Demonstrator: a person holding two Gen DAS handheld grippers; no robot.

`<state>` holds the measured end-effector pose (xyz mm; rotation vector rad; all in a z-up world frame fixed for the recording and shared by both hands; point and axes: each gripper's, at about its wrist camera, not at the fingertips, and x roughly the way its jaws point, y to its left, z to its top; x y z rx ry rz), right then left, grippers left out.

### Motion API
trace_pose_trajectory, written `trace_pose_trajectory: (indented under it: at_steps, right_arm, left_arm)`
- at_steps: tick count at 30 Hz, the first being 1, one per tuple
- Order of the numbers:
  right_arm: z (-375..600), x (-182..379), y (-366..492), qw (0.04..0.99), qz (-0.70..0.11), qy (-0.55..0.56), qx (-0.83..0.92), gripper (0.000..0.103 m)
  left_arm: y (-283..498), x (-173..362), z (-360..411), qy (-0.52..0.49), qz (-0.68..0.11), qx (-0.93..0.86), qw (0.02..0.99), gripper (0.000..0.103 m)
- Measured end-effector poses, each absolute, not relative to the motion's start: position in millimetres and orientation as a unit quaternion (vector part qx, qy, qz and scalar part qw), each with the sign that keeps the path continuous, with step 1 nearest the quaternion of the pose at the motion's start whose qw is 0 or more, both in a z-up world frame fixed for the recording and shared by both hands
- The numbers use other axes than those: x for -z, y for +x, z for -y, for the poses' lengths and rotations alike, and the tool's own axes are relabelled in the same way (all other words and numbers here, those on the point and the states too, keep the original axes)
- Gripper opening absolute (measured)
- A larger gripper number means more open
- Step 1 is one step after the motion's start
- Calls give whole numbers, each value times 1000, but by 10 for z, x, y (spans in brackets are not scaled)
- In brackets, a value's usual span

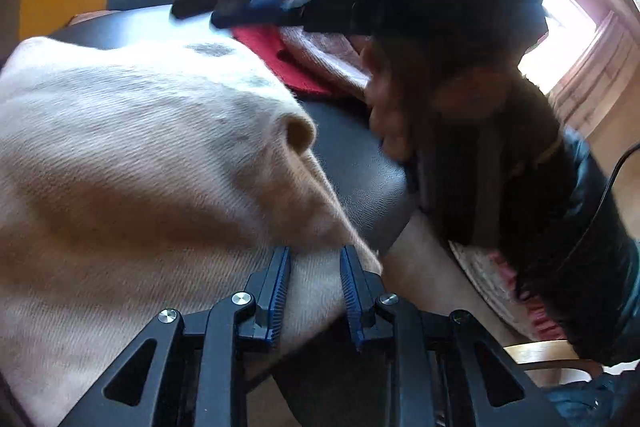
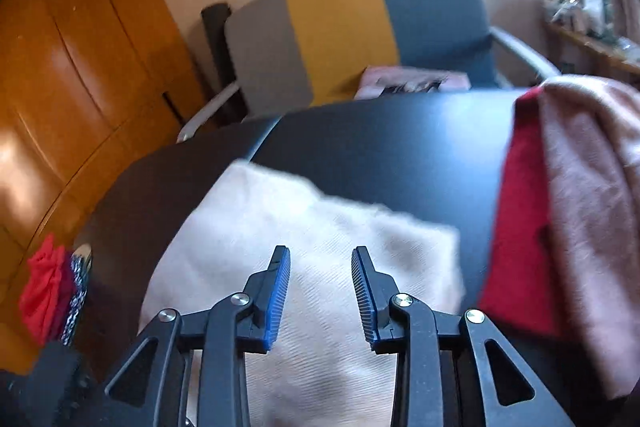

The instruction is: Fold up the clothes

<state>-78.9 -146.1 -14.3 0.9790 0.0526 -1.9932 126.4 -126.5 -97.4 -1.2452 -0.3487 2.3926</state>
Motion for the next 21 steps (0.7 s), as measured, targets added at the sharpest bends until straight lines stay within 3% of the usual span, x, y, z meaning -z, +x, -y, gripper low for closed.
trace_pose_trajectory:
  at_steps: [4,7,10,15,21]
  right_arm:
    - [1411,527,-647,402,-17,417,815,39]
    - [1269,650,-477,397,-24,365,842,38]
    - [1261,693,-368,399,-59,322,856,38]
    - [1249,537,-465,379,-81,363,847,39]
    - [1202,106,-558,354,-50,380,853,50]
  left_arm:
    - [1488,816,1692,-408,151,-888,149,25]
    - [1566,894,1992,-413,150,-895,76,25]
    - [1604,1041,2163,-422,176,-887,69,24]
    - [1678,972,2112,-407,162,-897,66,24]
    - [1512,508,2384,-343,169,-924,17,25]
